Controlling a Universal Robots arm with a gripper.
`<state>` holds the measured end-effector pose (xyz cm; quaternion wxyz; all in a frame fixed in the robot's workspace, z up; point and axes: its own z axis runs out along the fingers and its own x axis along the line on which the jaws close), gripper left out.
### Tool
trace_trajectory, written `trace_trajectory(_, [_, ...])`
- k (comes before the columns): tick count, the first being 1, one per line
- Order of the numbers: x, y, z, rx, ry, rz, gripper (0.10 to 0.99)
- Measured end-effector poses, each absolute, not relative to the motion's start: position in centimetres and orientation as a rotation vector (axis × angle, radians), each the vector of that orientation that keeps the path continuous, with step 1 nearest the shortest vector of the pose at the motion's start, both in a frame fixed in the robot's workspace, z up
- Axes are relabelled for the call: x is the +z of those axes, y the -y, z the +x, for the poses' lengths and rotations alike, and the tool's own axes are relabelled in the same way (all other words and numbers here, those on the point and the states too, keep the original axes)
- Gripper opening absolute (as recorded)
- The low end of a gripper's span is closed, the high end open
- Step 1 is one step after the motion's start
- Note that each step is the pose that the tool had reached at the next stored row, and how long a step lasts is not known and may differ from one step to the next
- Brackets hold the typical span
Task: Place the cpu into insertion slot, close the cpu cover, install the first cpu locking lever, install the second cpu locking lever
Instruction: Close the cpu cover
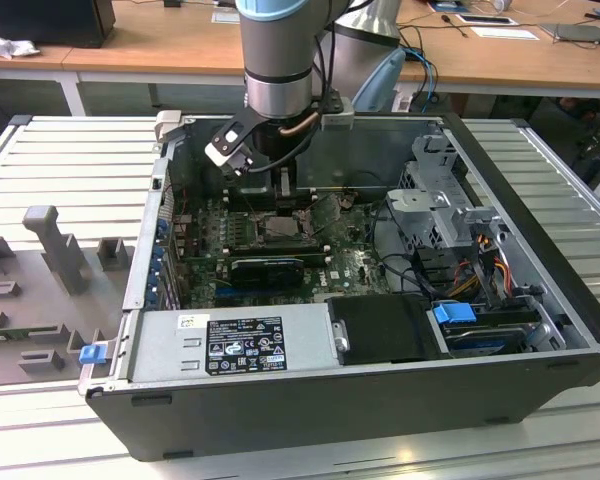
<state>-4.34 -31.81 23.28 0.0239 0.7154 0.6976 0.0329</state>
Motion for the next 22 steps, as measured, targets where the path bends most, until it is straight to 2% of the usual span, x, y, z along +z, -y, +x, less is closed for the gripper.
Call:
trace_trajectory(16, [24.1, 31.8, -4.2, 0.101, -2.158, 2.213, 0.106])
trace_trajectory(22, [25.3, 31.8, -4.2, 0.101, -2.158, 2.213, 0.106])
